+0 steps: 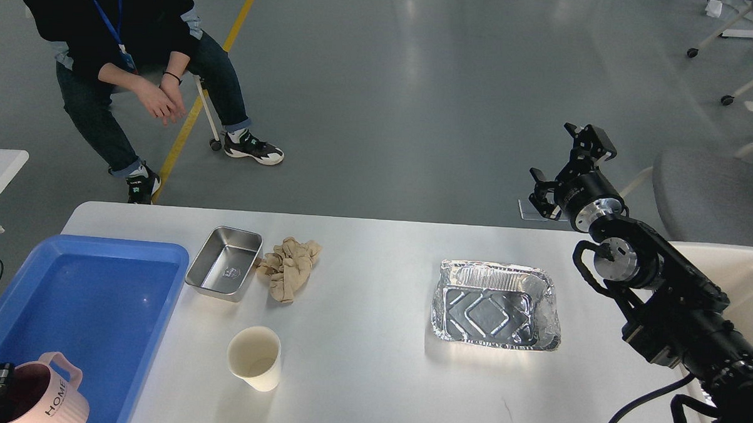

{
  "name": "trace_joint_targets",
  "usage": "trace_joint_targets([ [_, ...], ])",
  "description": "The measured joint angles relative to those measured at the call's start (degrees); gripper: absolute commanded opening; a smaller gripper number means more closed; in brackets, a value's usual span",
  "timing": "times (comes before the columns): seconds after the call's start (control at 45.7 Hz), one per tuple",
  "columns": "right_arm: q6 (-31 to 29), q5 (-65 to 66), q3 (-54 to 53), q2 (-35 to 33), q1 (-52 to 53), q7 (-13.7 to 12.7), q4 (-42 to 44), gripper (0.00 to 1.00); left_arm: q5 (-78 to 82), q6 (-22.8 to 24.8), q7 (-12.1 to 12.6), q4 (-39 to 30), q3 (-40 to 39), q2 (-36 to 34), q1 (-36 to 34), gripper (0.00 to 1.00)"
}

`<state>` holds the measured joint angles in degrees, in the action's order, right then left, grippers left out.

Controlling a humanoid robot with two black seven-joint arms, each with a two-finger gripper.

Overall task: Tidy desktop
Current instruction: 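Lower the pink mug into the blue tray and release it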

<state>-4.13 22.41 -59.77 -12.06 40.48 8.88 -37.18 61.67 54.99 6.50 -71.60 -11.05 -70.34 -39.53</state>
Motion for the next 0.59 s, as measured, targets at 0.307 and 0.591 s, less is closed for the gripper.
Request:
trace_joint_targets([
  [0.307, 0.0, 0.0, 0.0, 0.2, 0.1, 0.0, 0.0, 1.00, 0.3, -0.8, 0.0, 0.6, 0.0, 0.4, 0.9, 0.00],
  [0.591, 0.0, 0.0, 0.0, 0.1, 0.1, 0.0, 0.0, 1.00, 1.1, -4.2, 0.0, 1.3, -0.1, 0.5, 0.7, 0.00],
])
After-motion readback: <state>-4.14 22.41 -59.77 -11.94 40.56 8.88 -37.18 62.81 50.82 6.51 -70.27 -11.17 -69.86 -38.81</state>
